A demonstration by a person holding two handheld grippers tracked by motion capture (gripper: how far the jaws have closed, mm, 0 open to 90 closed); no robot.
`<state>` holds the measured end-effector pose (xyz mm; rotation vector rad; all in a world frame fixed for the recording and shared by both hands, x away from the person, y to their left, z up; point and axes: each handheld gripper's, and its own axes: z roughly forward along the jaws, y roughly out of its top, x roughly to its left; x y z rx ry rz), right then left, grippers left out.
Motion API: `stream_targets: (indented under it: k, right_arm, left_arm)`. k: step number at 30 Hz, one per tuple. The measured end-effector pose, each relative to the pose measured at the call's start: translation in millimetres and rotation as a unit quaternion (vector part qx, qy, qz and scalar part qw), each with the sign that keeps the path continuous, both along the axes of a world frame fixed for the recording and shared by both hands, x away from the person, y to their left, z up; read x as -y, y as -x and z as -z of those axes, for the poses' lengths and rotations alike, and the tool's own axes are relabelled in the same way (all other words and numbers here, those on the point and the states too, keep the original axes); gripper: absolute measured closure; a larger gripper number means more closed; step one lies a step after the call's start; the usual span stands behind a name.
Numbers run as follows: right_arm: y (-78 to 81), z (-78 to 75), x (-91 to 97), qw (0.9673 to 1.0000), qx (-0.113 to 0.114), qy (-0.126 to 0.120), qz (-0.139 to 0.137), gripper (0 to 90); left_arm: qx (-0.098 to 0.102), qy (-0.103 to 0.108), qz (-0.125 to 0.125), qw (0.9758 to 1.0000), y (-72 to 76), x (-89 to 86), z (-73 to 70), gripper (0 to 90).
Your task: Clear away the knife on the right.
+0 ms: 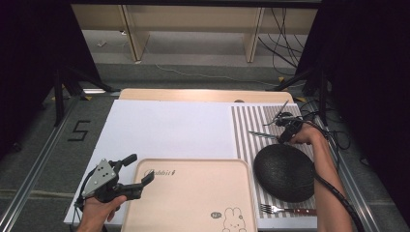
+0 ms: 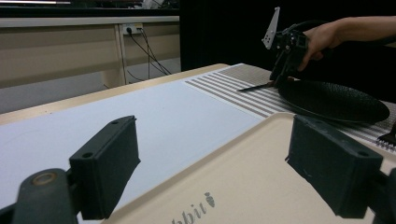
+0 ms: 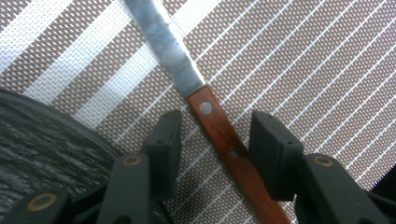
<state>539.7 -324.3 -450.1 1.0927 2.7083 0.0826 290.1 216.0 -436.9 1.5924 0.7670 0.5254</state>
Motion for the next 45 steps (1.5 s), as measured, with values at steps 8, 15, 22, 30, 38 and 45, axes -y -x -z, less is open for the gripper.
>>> stream_targets:
  k: [8, 15, 22, 30, 38, 45]
  right_arm:
    - [1.0, 0.0, -0.3, 1.0, -0.004, -0.006, -0.005, 62.5]
    - [1.3, -0.3, -1.1, 0.9999, -0.011, -0.009, -0.001, 66.6]
    - [0.9, -0.2, -1.3, 0.9998, -0.014, -0.012, -0.008, 72.3]
    - [0.5, -0.1, -2.1, 0.9996, -0.022, -0.017, -0.01, 76.4]
    - [0.4, -0.6, -4.1, 0.9996, -0.026, -0.01, -0.007, 77.3]
    - [0.2, -0.5, -4.8, 0.9996, -0.024, -0.007, -0.011, 77.5]
  left_arm:
    - [0.0, 0.0, -0.001, 1.0, 0.3, 0.0, 0.0, 15.7]
    - [-0.002, -0.004, -0.003, 1.0, 0.7, 0.0, -0.4, 15.7]
    - [-0.001, -0.004, -0.001, 1.0, 0.7, 0.0, -0.2, 15.7]
    - [-0.002, -0.005, -0.002, 1.0, 0.6, 0.0, -0.2, 15.7]
    - [-0.002, -0.005, -0.002, 1.0, 0.5, -0.1, -0.1, 15.7]
    - [-0.003, -0.006, -0.001, 1.0, 0.4, 0.1, 0.1, 15.7]
